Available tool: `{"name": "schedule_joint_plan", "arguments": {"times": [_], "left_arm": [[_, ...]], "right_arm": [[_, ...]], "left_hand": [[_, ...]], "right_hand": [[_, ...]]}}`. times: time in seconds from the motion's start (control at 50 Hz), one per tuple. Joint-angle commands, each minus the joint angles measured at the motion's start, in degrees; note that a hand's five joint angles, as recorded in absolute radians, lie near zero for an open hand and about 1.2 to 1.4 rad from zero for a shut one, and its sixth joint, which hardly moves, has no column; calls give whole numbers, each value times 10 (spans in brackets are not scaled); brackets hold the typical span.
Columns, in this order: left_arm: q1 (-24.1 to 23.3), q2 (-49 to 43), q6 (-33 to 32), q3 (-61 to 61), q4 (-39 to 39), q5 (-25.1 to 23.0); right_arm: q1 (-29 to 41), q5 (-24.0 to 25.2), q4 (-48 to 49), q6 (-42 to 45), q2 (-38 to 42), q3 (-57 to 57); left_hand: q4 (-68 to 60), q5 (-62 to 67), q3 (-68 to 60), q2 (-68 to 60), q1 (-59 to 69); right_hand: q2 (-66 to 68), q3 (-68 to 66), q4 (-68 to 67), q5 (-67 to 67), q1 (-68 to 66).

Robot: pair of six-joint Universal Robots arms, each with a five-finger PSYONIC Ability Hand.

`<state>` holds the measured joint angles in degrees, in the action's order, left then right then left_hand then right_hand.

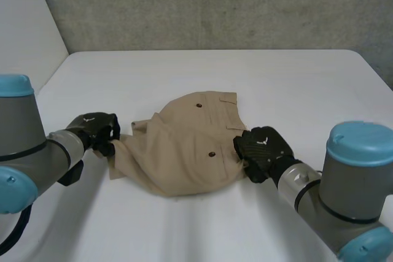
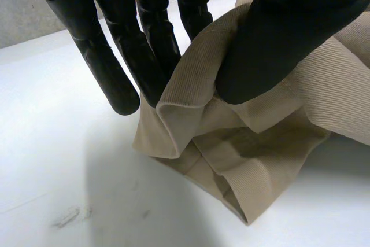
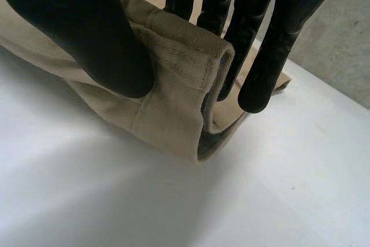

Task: Fold the shorts.

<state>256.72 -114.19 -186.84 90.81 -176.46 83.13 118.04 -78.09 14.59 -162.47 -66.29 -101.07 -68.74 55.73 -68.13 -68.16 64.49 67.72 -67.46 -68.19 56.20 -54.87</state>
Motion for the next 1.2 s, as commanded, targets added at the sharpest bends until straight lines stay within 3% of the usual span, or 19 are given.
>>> {"name": "schedule_joint_plan", "arguments": {"times": [0.02,0.12,0.3,0.46,0.6,0.66,0.76,0.88,1.02,1.2], "left_arm": [[-4,92,0,8,59,-24],[-8,195,12,-3,108,-53],[-3,380,81,-91,129,-56],[-4,449,118,-205,184,-56],[-6,441,127,-223,204,-58],[-3,414,126,-207,210,-58],[-1,333,124,-180,207,-60],[-9,168,119,-185,198,-55],[-20,0,119,-260,133,-50],[-49,-209,114,-425,4,22]], "right_arm": [[-16,-8,-47,3,-95,44],[-34,-15,-112,16,-186,93],[-40,-60,-197,15,-314,229],[-36,-99,-240,13,-352,329],[-40,-104,-307,15,-357,354],[-45,-100,-330,15,-344,349],[-54,-91,-359,21,-239,323],[-48,-90,-353,23,-130,292],[-46,-99,-220,16,3,297],[-46,-154,-2,24,129,342]], "left_hand": [[-113,143,-119,-118,155],[-113,143,-119,-118,155],[-113,143,-119,-118,155],[-113,143,-119,-118,155],[-113,143,-119,-118,155],[-113,143,-119,-118,155],[-113,143,-119,-118,155],[-113,143,-119,-118,155],[-113,143,-119,-118,155],[-113,143,-119,-118,155]], "right_hand": [[123,-125,-118,138,-251],[123,-125,-118,138,-251],[123,-125,-118,138,-251],[123,-125,-118,138,-251],[123,-125,-118,138,-251],[123,-125,-118,138,-251],[123,-125,-118,138,-251],[123,-125,-118,138,-251],[123,-125,-118,138,-251],[123,-125,-118,138,-251]]}}
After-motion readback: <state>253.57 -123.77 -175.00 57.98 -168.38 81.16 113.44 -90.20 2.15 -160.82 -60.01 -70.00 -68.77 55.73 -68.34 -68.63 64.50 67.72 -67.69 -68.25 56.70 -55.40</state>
